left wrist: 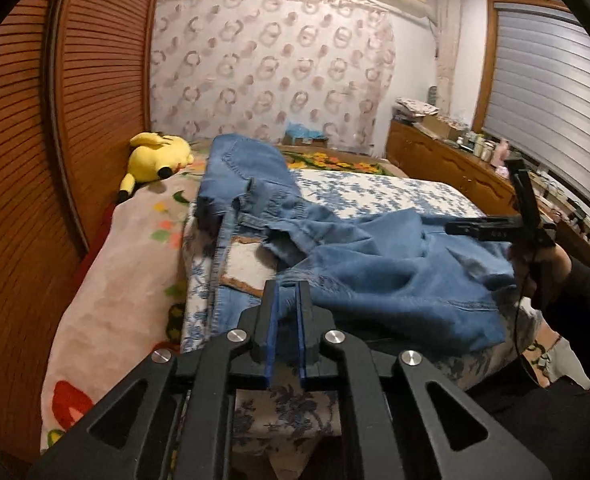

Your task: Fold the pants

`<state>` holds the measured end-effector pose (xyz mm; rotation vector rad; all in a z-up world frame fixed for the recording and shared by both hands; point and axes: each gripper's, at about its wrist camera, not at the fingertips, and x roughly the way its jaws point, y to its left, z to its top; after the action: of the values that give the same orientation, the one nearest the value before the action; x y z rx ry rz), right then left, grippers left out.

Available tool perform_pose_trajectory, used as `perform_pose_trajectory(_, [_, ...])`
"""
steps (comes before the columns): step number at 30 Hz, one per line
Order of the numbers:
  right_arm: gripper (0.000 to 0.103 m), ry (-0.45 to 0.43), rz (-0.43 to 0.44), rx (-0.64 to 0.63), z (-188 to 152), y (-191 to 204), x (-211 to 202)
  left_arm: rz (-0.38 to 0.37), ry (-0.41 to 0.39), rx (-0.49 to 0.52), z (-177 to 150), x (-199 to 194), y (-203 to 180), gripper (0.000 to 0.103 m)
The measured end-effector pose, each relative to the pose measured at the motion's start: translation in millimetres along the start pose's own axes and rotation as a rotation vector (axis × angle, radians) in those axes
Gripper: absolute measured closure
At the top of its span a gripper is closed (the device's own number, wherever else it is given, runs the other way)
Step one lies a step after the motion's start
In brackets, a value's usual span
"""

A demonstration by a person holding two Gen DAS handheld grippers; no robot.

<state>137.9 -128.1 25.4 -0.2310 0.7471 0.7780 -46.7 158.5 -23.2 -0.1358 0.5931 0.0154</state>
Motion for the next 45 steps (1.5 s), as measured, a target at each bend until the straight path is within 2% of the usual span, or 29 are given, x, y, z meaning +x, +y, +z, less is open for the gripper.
perform_pose_trajectory(1, [0.054,0.001,-0.002,-0.002,-1,1,2,0.002,-0.002,-0.006,1,1,2,0.078])
perform_pose_trajectory(2, [0.054,0.002,-0.005,-0.003,-2,1,4,0.001,-0.008,-0.013,2,1,3,0.071])
perform_pose_trajectory(3, [0.054,0.002,-0.007,-0.003,-2,2,6,0.0,-0.02,-0.024,4,0,5,0.059])
perform_pose_trajectory(4, [0.054,0.003,-0.012,0.0,-3,2,7,-0.002,-0.027,-0.029,5,1,5,0.053])
perform_pose_trajectory(6, [0.054,0.004,-0.025,0.002,-6,1,10,-0.001,-0.031,-0.026,10,5,5,0.05])
perform_pose_trajectory(11, [0.054,0.015,-0.049,-0.004,-11,5,20,-0.008,-0.004,0.003,26,34,1,0.05])
perform_pose_trajectory(16, [0.054,0.006,-0.031,0.001,-11,4,14,-0.047,0.087,0.019,47,82,0,0.05])
perform_pose_trajectory(21, [0.054,-0.02,-0.016,-0.001,-1,1,4,-0.04,0.183,0.041,53,119,0,0.05])
perform_pose_trajectory(23, [0.054,-0.023,0.002,0.001,7,1,4,-0.038,0.208,0.038,54,128,0,0.054])
perform_pose_trajectory(25, [0.054,-0.015,0.026,-0.003,16,2,11,-0.029,0.221,0.043,53,133,0,0.071])
perform_pose_trajectory(28, [0.054,0.02,0.059,0.005,28,6,30,-0.025,0.213,0.054,53,132,0,0.085])
perform_pose_trajectory(29, [0.054,0.038,0.074,0.016,32,7,38,-0.021,0.202,0.067,54,130,-2,0.095])
perform_pose_trajectory(34, [0.054,0.097,0.079,0.048,43,7,70,0.0,0.131,0.106,68,114,-5,0.097])
perform_pose_trajectory(36, [0.084,0.095,0.103,0.047,47,9,74,0.0,0.102,0.113,79,109,-4,0.097])
perform_pose_trajectory(38, [0.093,0.068,0.111,0.024,51,11,70,0.004,0.074,0.112,91,104,-2,0.097])
perform_pose_trajectory(40, [0.094,-0.002,0.111,0.02,55,12,59,0.011,0.037,0.113,108,99,1,0.097])
perform_pose_trajectory(43, [0.095,-0.126,0.078,0.081,59,4,37,0.043,-0.015,0.113,127,96,3,0.099])
perform_pose_trajectory(45, [0.095,-0.134,0.027,0.115,59,0,38,0.081,-0.039,0.111,136,100,7,0.099])
